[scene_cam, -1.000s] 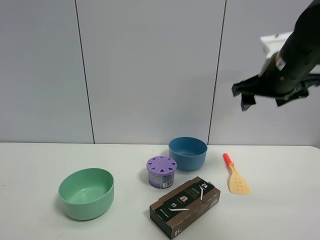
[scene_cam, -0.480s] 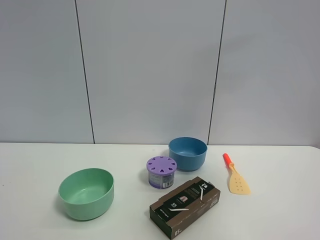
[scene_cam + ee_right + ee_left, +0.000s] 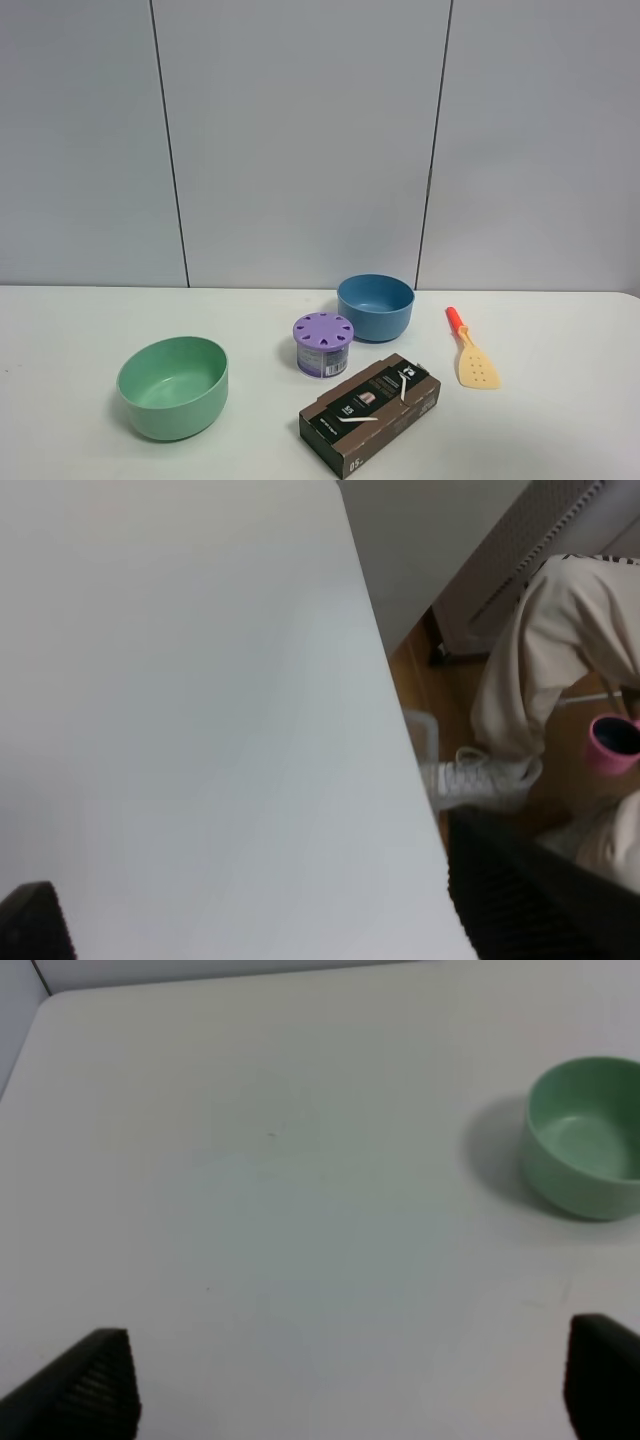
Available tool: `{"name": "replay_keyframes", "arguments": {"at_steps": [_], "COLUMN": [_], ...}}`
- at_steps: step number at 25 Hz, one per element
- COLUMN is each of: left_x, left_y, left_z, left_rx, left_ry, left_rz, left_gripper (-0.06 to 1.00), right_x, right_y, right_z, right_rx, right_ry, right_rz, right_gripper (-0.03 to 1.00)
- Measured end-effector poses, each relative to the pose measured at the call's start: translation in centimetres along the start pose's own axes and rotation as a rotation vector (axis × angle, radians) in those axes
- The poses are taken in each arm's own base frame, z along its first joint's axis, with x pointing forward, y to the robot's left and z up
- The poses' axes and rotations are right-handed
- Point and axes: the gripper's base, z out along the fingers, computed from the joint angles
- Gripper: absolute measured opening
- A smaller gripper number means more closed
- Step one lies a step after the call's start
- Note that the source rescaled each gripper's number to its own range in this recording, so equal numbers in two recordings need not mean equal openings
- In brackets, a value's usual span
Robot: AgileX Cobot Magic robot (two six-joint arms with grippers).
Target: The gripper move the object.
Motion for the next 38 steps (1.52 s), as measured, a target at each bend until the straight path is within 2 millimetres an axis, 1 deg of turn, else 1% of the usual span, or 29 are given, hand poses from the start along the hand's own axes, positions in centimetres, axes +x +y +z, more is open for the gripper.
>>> {"name": "replay_keyframes", "arguments": {"at_steps": [3,6,11,14,18,21,38], "left_x": [0.0,0.0,0.0,0.0,0.0,0.0,0.0], "left_y": [0.0,0.0,0.0,0.0,0.0,0.0,0.0], "left_z": [0.0,0.0,0.0,0.0,0.0,0.0,0.0], "left_rx": [0.0,0.0,0.0,0.0,0.0,0.0,0.0], "left_ry": [0.0,0.0,0.0,0.0,0.0,0.0,0.0], "left_rz": [0.0,0.0,0.0,0.0,0.0,0.0,0.0], "left_gripper": [1.0,1.0,1.0,1.0,1.0,1.0,1.0], "right_x": [3.4,6.1,10.4,12.1,12.6,12.9,12.9], "right_y": [0.6,1.5,3.1,3.6,3.8,4.1,3.9], "right_z": [-0.6,-0.8,0.6,1.3,0.9,1.0,1.0], "right_rx": [-0.012,-0.037,-0.092,-0.1,-0.09,-0.107,-0.088], "right_ry": [-0.021,-0.042,-0.042,-0.092,-0.236,-0.28,-0.28], "right_rz": [0.056,0.08,0.102,0.115,0.13,0.142,0.164], "right_gripper": [0.84,0.84,0.84,0.84,0.84,0.84,0.84]}}
